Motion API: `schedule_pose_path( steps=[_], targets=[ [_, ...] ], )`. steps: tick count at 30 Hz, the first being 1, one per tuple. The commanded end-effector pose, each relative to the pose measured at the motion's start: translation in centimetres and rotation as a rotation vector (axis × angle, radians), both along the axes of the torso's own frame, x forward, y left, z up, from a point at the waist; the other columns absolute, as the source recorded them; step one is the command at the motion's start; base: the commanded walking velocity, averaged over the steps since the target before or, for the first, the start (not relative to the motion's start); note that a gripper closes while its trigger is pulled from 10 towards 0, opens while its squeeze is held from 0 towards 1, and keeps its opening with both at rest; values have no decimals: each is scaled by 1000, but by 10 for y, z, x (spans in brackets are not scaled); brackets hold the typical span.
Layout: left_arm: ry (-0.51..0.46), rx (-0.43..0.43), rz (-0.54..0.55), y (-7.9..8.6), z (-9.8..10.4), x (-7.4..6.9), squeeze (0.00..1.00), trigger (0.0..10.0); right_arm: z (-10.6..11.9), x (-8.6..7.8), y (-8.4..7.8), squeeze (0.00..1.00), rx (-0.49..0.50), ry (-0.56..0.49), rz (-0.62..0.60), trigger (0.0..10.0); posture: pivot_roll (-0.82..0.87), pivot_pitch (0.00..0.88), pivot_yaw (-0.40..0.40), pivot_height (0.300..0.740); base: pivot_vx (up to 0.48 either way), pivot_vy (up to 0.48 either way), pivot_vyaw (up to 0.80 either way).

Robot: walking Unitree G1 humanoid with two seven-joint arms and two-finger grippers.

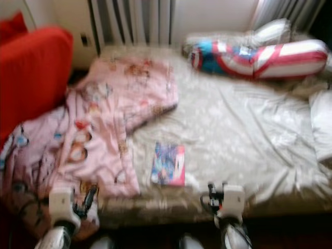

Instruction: Clean up the room

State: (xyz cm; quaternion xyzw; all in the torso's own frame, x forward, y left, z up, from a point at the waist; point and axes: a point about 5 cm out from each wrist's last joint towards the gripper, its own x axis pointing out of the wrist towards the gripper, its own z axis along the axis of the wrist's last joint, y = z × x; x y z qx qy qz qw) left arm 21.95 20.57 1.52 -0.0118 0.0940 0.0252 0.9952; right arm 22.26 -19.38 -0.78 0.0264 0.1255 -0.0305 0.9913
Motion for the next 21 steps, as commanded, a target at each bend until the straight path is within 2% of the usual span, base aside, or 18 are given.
schedule_pose_path(
  steps=[1,13,21],
  targets=[
    [6,-9,-19,-5,-3,-1,0,10000,-3,-3,-4,0,6,13,-22,10000,-118,72,-74,647,364,0,0],
    [5,-8,-23,-6,-4,0,0,10000,-3,-2,-4,0,-1,24,-14,10000,-119,73,-74,647,360,0,0],
    [-27,-15,-33,-10,1,6,0,10000,-1,8,1,0,-4,22,26,10000,-123,82,-77,647,0,0,0]
  ],
)
